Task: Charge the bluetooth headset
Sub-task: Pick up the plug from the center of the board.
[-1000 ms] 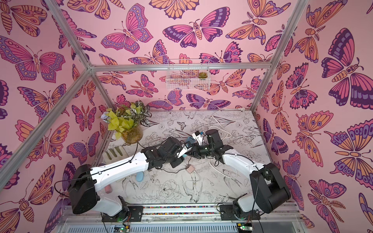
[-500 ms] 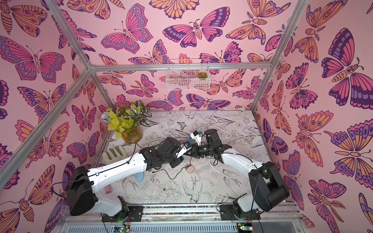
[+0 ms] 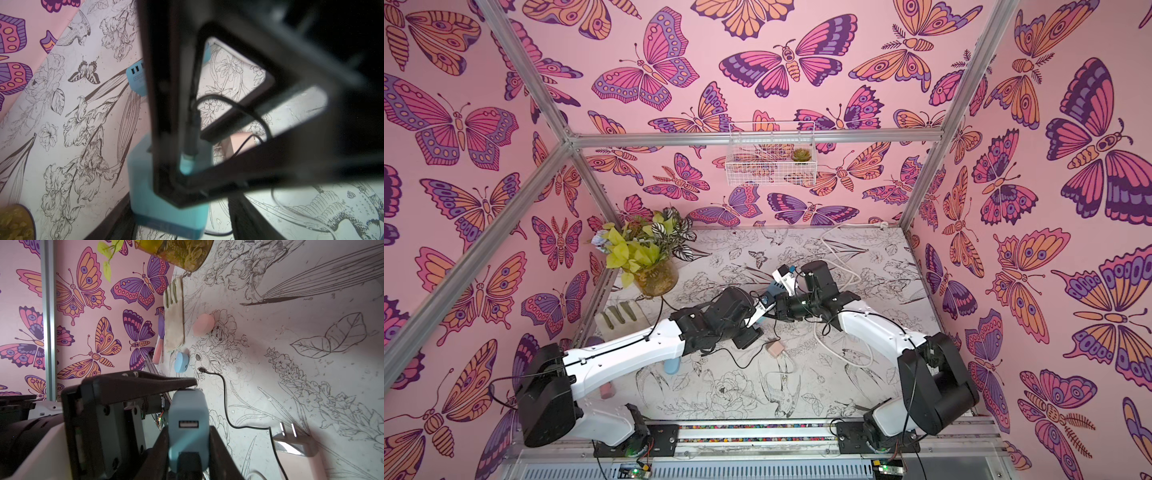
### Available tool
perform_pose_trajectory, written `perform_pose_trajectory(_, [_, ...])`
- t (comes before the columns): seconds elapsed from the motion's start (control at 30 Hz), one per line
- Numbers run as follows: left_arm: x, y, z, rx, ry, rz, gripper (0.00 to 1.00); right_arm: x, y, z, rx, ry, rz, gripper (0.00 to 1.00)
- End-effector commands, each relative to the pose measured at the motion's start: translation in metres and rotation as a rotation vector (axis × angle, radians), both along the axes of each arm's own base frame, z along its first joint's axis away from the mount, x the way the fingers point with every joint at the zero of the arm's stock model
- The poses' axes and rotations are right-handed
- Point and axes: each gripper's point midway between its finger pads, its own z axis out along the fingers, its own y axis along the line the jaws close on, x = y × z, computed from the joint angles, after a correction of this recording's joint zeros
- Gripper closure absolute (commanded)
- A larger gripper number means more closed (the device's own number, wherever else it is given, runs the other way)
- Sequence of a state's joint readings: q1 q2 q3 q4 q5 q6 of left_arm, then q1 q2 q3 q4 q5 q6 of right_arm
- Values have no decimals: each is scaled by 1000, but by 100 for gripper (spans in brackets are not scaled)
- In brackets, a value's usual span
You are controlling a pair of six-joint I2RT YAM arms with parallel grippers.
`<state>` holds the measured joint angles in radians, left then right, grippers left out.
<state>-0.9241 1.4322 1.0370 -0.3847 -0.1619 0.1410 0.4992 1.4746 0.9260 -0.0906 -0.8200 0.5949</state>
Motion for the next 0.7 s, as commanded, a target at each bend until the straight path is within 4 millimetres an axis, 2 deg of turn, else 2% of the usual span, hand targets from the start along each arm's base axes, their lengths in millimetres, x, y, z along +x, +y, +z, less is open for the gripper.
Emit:
perform_pose_trajectory(0.0, [1,13,7,-51,-16,82,31,7,-2,-8,-70,-28,-10,86])
perform_pose_trajectory(0.3, [-2,39,-2,-147,75,249,30,31,-7,-11,-206,-115,-14,87])
perform_pose_trajectory(0.37, [0,45,-5,-177,110,294,30,37,-11,-7,-249,-152,-22,88])
perform_pose_trajectory(0.4, [1,47,-5,-203,132,315,31,41,-13,-17,-288,-146,-19,88])
perform_pose_trajectory(0.5, [6,53,-8,-267,200,375,31,47,-21,-15,-350,-196,-26,88])
perform_pose_trajectory(0.57, [9,55,-8,-315,244,408,30,51,-26,-12,-388,-240,-30,88])
perform_pose_trajectory(0.6, [10,56,3,-362,252,412,30,54,-30,-11,-415,-260,-37,88])
perform_pose_trajectory(0.67, [12,57,10,-408,275,430,30,60,-35,-8,-457,-296,-43,88])
